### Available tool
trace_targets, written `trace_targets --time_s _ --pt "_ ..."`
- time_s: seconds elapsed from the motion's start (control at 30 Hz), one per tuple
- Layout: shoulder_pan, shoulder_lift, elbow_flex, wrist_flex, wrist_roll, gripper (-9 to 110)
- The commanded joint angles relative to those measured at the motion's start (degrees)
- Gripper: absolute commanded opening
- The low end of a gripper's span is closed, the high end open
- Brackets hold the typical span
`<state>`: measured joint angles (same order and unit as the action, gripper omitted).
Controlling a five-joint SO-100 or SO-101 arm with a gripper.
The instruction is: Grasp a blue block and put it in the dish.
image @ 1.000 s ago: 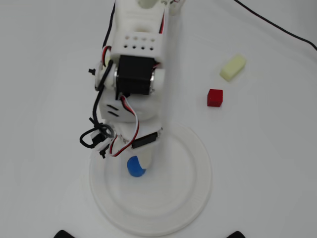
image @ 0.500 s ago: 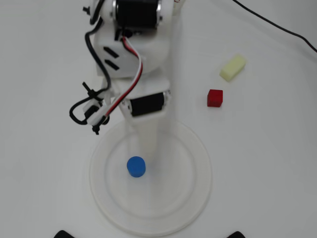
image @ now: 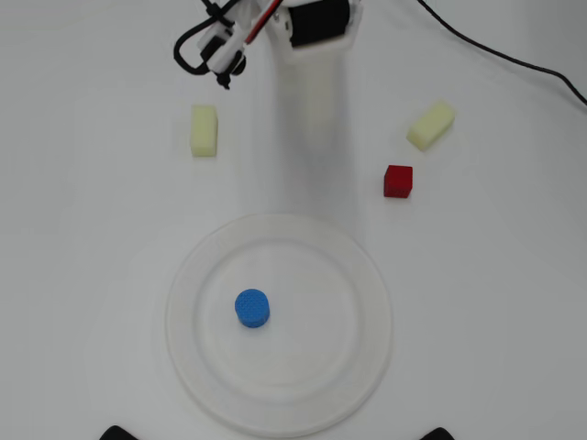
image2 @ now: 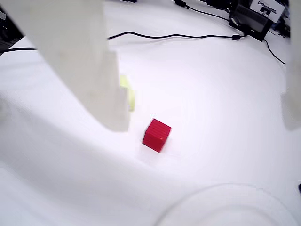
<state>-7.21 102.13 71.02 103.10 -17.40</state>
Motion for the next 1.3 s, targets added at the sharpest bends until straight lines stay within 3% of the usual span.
trace_targets --time_s 0.0,0.23,0.47,0.6,0.93,1.07,1.17,1.27 --pt "0.4 13.3 16.2 -7.3 -0.6 26" --pt "1.8 33.4 48.8 -21.4 0.0 27" --pt "-0.7 47.6 71.1 -28.8 1.8 28" --pt "-2.1 64.3 85.3 -32.4 0.5 32" --pt "2.5 95.3 106.8 -27.5 -3.4 33" --pt "2.5 95.4 111.0 -26.8 -5.4 29" --pt "0.6 95.4 111.1 -25.2 -10.0 8" --pt "0.4 95.4 111.1 -25.3 -10.0 0"
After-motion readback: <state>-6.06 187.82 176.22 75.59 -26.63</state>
